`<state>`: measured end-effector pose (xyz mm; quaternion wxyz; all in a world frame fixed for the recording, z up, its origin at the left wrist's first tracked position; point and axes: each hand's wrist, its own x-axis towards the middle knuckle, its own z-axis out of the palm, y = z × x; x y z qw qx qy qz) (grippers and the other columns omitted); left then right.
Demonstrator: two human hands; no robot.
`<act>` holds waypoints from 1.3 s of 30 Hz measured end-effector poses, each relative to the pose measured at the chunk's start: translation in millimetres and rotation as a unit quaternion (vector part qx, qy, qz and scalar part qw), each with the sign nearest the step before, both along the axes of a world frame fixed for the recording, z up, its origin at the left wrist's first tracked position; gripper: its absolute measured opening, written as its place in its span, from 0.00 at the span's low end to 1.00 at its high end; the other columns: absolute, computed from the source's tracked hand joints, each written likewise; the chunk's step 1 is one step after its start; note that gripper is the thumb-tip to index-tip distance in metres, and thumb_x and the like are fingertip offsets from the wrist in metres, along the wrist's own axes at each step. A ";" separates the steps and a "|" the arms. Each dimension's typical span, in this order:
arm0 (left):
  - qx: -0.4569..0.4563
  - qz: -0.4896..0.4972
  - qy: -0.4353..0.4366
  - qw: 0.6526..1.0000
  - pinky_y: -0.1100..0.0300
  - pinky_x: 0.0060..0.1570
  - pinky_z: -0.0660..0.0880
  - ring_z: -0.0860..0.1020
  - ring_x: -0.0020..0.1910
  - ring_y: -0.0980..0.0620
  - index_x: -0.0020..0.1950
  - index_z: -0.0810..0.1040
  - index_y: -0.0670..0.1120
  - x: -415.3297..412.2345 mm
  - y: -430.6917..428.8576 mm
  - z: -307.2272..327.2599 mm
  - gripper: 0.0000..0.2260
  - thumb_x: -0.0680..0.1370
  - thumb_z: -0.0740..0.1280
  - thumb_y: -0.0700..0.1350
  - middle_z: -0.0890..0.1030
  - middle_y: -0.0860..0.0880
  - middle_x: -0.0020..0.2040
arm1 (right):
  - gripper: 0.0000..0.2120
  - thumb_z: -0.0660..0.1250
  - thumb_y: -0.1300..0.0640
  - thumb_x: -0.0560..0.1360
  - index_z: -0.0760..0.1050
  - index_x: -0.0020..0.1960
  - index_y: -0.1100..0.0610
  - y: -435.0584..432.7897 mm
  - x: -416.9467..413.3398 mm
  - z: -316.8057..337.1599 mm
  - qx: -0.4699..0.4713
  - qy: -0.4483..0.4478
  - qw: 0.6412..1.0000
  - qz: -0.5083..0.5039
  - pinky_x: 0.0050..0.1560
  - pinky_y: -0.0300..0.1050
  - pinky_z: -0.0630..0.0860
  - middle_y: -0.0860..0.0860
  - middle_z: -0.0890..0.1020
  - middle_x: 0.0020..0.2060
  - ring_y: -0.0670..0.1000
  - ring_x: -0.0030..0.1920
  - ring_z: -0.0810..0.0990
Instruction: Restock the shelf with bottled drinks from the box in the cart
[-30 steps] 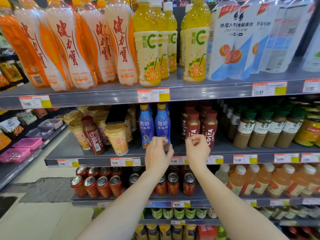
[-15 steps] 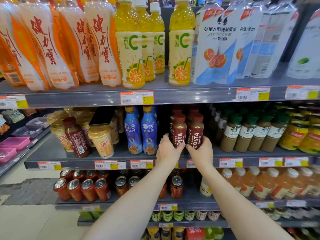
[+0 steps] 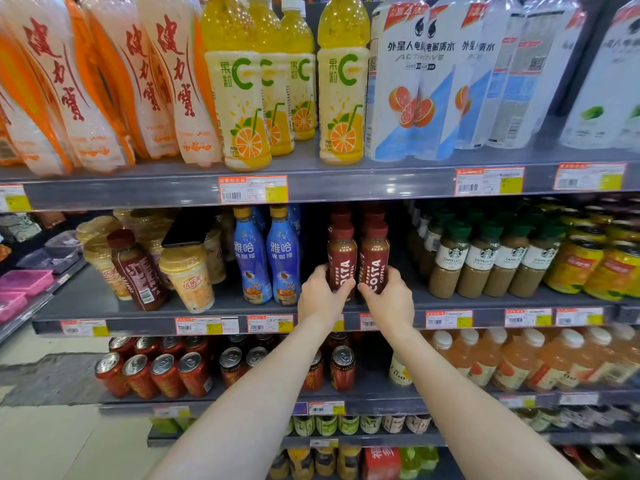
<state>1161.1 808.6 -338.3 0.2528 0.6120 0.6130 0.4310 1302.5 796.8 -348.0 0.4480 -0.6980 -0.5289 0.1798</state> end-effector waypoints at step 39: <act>0.060 -0.014 0.312 0.948 0.47 0.57 0.75 0.79 0.61 0.41 0.73 0.69 0.44 -22.0 -43.7 18.8 0.23 0.81 0.67 0.53 0.78 0.44 0.63 | 0.20 0.69 0.54 0.77 0.72 0.65 0.61 -23.8 -0.1 9.3 -0.015 -0.155 0.988 0.003 0.61 0.56 0.74 0.61 0.79 0.58 0.63 0.61 0.76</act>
